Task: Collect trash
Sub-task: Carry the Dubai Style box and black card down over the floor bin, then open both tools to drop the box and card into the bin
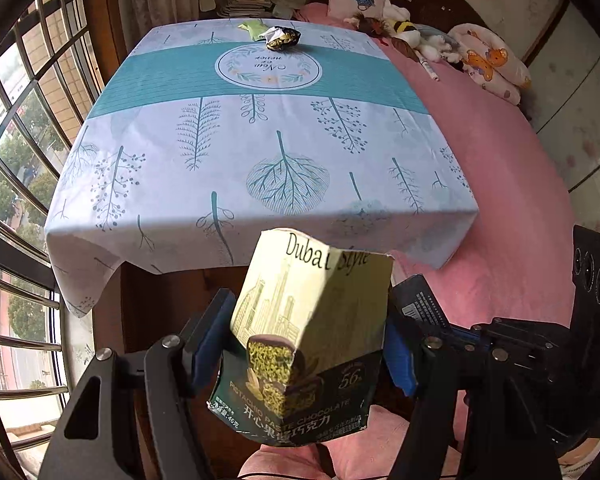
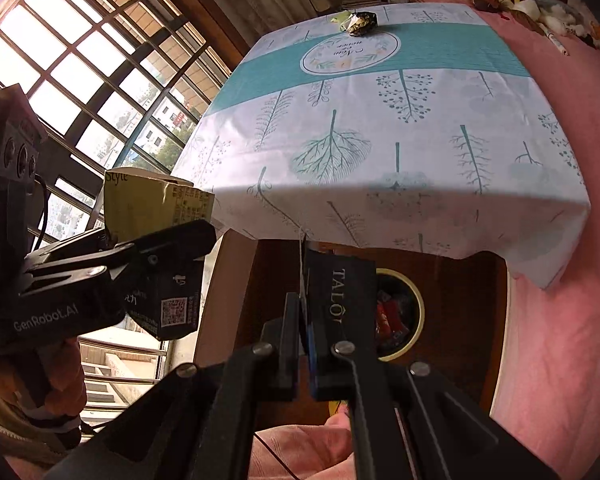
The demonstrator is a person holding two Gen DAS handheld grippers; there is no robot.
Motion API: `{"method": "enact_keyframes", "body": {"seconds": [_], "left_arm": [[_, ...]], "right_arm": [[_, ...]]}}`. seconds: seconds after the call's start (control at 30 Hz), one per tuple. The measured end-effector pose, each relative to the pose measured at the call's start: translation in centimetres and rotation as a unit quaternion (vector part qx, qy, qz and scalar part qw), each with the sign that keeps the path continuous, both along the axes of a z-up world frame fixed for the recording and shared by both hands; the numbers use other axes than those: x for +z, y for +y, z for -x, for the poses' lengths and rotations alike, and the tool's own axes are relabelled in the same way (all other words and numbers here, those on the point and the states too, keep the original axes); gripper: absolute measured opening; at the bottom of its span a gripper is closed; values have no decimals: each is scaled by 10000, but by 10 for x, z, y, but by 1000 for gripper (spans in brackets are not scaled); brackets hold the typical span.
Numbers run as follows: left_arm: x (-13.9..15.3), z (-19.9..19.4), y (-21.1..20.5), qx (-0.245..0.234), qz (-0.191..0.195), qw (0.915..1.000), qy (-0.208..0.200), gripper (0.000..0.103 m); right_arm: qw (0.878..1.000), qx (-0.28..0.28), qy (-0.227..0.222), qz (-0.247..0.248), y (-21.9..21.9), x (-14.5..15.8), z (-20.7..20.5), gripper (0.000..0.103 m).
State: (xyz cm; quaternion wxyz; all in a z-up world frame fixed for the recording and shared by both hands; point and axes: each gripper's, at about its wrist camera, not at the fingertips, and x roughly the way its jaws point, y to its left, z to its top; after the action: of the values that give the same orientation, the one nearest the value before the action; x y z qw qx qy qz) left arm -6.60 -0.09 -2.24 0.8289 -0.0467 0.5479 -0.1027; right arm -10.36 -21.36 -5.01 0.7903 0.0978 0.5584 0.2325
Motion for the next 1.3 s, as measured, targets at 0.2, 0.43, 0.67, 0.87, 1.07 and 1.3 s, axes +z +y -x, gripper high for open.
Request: {"method": "enact_keyframes", "body": {"seconds": [0.2,0.43,0.67,0.87,1.07,1.3], "left_arm": [[-46,13,-17,66,-101,9994,323,68],[-141,8,-38,265,-188,9954,901,68],[-237,-7,-52,357,-158,9912,1265,71],[-307,-25,-50,454,-219,9876,1485,72],[-345,-41,-48,439,-384,9873,1481,76],[-366,-49,-32,433,-590,9836,1651,96]], "right_arm": [[9986,-85,512,-102,-12,-45,11,3],[9941,-313,1038,-93,-27,-132,7,3],[9883,-614,1396,-95,-38,-223,-5,3],[9836,-818,1605,-94,-38,-291,-13,3],[9797,-1002,1736,-91,-39,-331,-25,3],[9777,-1057,1814,-64,-35,-350,-39,3]]}}
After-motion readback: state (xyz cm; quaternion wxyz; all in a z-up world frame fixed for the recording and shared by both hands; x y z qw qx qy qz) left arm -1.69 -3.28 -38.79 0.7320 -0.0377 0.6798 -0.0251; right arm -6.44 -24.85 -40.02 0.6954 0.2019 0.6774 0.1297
